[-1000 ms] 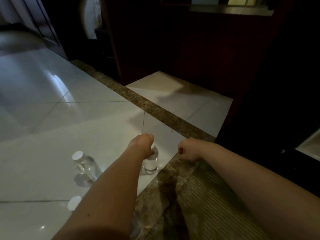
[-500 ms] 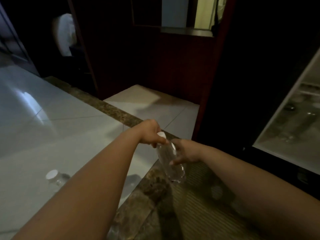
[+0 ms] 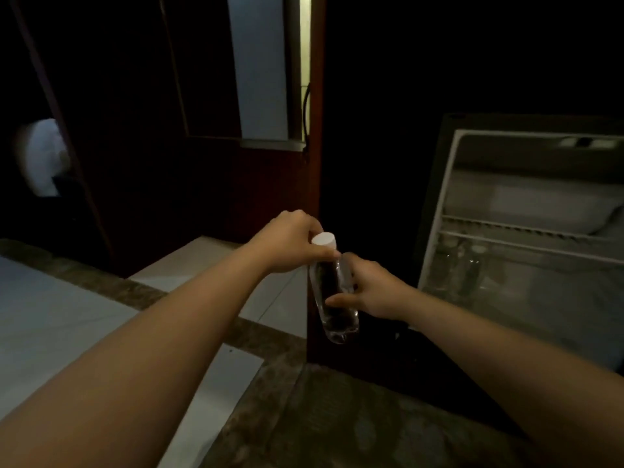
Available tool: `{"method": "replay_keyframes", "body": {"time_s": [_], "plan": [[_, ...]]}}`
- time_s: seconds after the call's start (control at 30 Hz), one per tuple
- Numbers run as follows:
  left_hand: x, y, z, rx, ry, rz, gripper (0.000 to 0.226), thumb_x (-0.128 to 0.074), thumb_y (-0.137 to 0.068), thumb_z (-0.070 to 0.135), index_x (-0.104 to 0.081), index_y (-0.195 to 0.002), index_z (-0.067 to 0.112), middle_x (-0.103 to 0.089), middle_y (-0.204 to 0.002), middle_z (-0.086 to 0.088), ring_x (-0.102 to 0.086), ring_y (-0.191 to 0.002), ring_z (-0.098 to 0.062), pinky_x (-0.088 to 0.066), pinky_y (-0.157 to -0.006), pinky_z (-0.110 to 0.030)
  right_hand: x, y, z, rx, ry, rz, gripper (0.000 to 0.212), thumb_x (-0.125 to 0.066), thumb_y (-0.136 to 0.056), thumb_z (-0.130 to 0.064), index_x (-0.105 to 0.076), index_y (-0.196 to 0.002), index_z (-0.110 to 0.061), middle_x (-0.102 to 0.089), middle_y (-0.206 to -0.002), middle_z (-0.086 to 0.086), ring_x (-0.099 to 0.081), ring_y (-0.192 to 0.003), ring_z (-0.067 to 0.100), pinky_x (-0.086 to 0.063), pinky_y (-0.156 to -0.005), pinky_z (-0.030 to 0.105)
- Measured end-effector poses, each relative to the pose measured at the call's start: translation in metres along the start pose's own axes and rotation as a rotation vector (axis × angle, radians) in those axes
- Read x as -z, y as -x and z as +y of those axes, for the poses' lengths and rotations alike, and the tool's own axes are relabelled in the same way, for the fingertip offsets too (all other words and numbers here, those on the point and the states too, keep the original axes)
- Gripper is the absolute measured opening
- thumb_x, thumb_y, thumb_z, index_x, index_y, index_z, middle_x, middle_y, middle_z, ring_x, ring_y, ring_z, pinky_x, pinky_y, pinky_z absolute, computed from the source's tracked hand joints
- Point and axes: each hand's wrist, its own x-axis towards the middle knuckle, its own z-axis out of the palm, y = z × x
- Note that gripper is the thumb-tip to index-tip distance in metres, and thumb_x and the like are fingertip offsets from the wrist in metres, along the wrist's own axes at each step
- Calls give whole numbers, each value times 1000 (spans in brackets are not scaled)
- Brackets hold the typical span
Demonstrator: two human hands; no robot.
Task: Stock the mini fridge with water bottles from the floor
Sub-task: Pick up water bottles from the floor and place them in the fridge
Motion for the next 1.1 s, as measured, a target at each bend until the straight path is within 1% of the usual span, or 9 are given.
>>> {"method": "replay_keyframes", "body": {"time_s": [0.13,0.3,0.4,0.47,0.53,0.7,0.83,1.0,1.1], "plan": [[-8,-25,40,-17,289,20,30,-61,-86,35,-64,-107,14,-67,-104,-3,-63,-99,-16,-51,-81,-30,54,8,23,-8,-77,89,68,-74,-78,-23,-40,-136,-15,-53,-132,4,-50,-123,18,-41,-106,38],[-35,-53,86,-45,291,-155,42,-57,-90,16,-49,-131,11,-55,-132,-9,-51,-123,-21,-42,-106,-41,111,23,62,-23,-77,187,51,-76,-76,-23,-52,-121,-18,-62,-114,0,-58,-109,17,-47,-91,31],[-54,-65,105,-43,252,-243,52,-61,-87,20,-44,-136,13,-52,-135,-9,-51,-124,-21,-43,-106,-38,133,32,81,-75,-158,262,47,-76,-75,-26,-54,-117,-24,-64,-114,-4,-60,-109,13,-48,-95,34],[-69,-75,117,-64,275,-255,55,-64,-86,19,-43,-136,13,-56,-130,-8,-55,-118,-19,-45,-102,-33,145,41,89,-72,-183,315,33,-76,-75,-26,-57,-102,-33,-67,-99,-14,-63,-95,0,-49,-83,21],[-86,-84,129,-68,304,-242,59,-66,-83,19,-40,-136,16,-58,-121,-1,-57,-111,-16,-48,-95,-28,156,50,96,-85,-216,344,30,-74,-76,-27,-60,-102,-27,-67,-94,-13,-64,-88,-1,-48,-74,17],[-128,-98,147,-103,433,-191,73,-68,-82,27,-25,-141,25,-51,-93,19,-51,-78,6,-42,-57,4,171,74,115,-132,-354,358,36,-70,-81,-22,-58,-115,-17,-68,-104,-4,-65,-95,8,-52,-72,19],[-160,-113,154,-97,554,-180,73,-69,-81,24,-24,-138,25,-57,-117,-2,-56,-97,-11,-48,-84,-24,176,87,130,-172,-450,341,17,-66,-85,-18,-62,-101,-22,-70,-95,-3,-70,-81,4,-51,-59,13],[-192,-126,164,-160,576,-186,55,-68,-82,19,-44,-131,13,-57,-127,-8,-55,-116,-21,-44,-101,-34,175,94,157,-245,-482,325,9,-64,-87,-14,-64,-91,-22,-69,-79,-11,-68,-69,-3,-50,-55,12],[-212,-132,165,-243,582,-202,45,-67,-83,18,-52,-125,19,-58,-127,-6,-55,-116,-17,-44,-99,-31,171,97,175,-286,-487,297,16,-64,-87,-14,-62,-101,-21,-70,-88,-10,-68,-78,0,-54,-62,17]]}}
